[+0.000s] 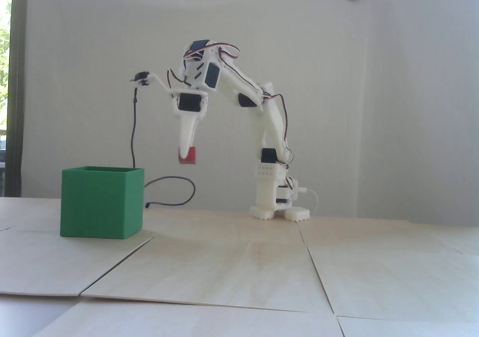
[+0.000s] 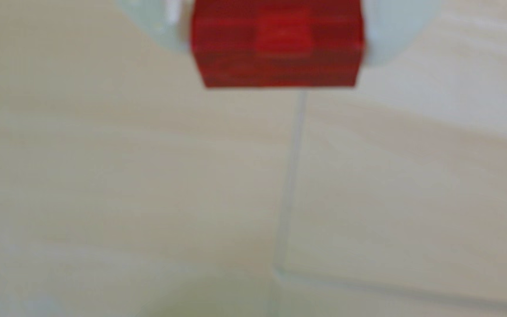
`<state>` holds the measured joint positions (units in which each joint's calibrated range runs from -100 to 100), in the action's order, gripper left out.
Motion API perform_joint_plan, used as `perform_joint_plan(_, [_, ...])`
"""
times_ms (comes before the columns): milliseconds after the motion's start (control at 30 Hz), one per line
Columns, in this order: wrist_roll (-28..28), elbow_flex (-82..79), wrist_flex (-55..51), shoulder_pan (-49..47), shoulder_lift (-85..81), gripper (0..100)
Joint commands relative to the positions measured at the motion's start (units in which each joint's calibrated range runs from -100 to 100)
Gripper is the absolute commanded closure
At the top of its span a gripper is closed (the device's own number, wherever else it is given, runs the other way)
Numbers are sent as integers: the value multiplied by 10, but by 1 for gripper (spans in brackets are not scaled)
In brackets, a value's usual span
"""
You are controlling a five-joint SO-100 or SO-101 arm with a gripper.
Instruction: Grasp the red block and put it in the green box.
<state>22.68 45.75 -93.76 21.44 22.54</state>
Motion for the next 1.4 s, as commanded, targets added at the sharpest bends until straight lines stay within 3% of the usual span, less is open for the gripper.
perform_joint_plan(0, [-4, 5, 60, 11, -134, 98])
perform_joint_plan(233, [0, -271, 228, 10, -266, 98])
perform_joint_plan(367, [0, -349, 257, 26, -292, 98])
perform_joint_plan(600, [-3, -336, 276, 88, -289, 98])
perform_joint_plan(1367, [-2, -312, 606, 109, -257, 98])
